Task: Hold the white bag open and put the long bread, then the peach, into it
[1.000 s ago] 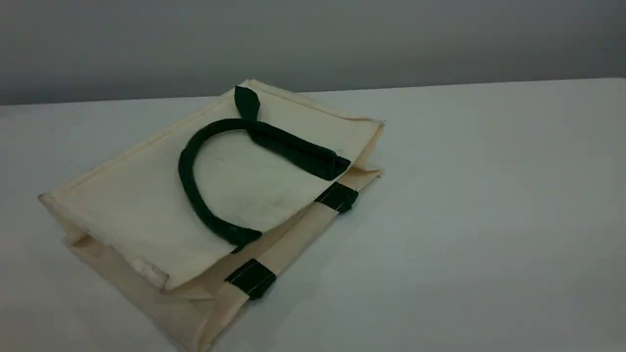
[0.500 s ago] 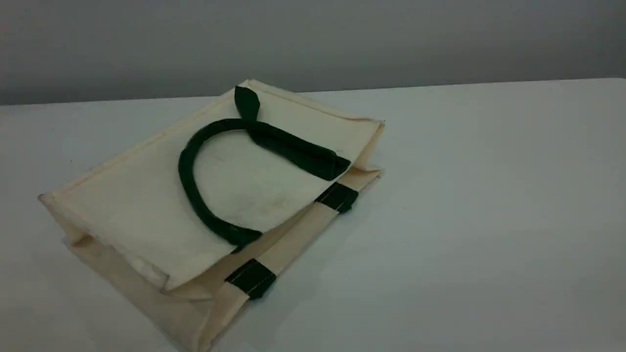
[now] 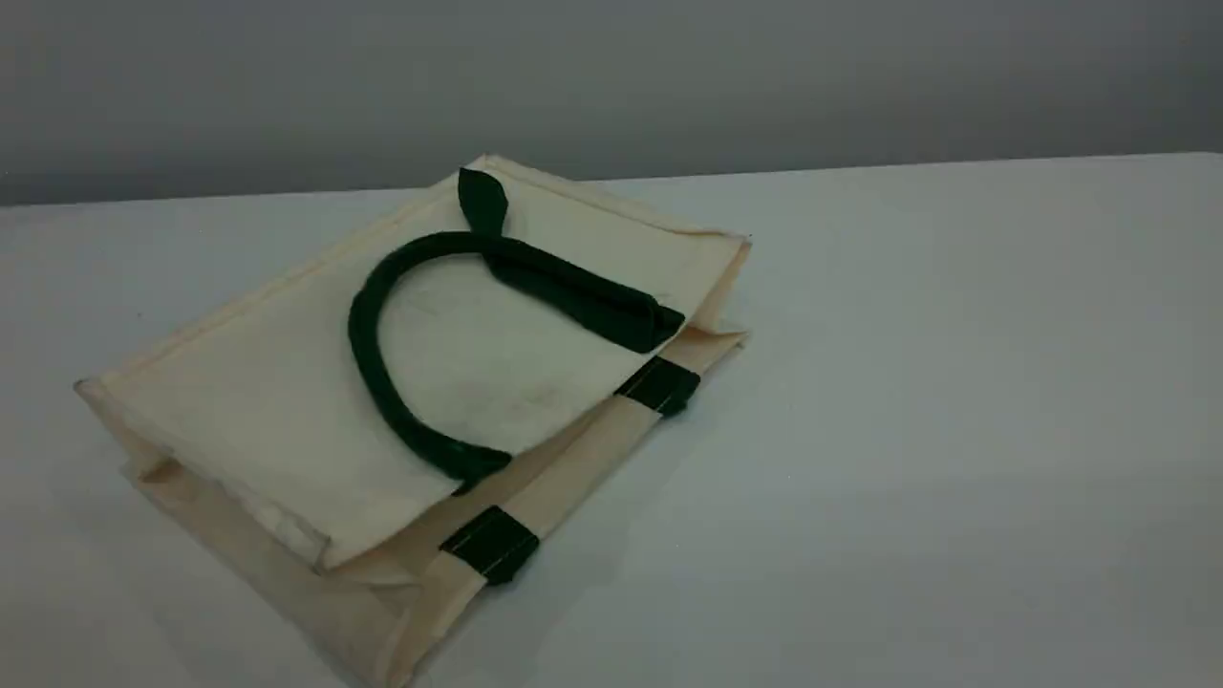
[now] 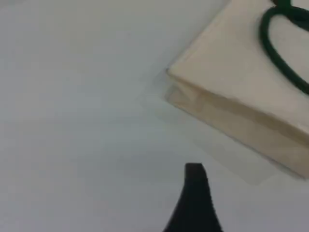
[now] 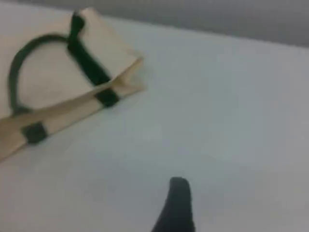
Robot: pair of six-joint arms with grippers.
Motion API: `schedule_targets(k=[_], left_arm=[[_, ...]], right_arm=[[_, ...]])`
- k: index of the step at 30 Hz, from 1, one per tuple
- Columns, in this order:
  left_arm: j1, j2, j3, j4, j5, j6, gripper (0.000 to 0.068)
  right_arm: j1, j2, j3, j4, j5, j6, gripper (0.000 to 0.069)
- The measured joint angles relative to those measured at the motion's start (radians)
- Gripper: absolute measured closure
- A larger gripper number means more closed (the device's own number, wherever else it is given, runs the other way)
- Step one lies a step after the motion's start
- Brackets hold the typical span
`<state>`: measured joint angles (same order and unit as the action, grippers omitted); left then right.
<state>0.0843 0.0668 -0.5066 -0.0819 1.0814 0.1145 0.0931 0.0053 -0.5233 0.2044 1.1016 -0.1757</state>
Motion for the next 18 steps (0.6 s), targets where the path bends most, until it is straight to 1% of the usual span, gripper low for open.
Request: schedule_targets(k=[3, 7, 10, 18], left_arm=[[0.025, -0.001, 0.000, 0.000, 0.000, 0.000, 0.0164], [0.025, -0.032, 0.000, 0.002, 0.001, 0.000, 0.0164], [0.025, -0.068, 0.000, 0.002, 0.001, 0.000, 0.0164], [0.023, -0.068, -0.001, 0.002, 0.002, 0.000, 0.0164]], right_arm=[[-0.058, -0.006, 0.000, 0.000, 0.000, 0.000, 0.0103], [-0.103, -0.006, 0.000, 0.000, 0.000, 0.000, 0.0103], [-0.105, -0.005, 0.000, 0.000, 0.000, 0.000, 0.0103], [-0.105, -0.005, 0.000, 0.003, 0.000, -0.001, 0.0103]])
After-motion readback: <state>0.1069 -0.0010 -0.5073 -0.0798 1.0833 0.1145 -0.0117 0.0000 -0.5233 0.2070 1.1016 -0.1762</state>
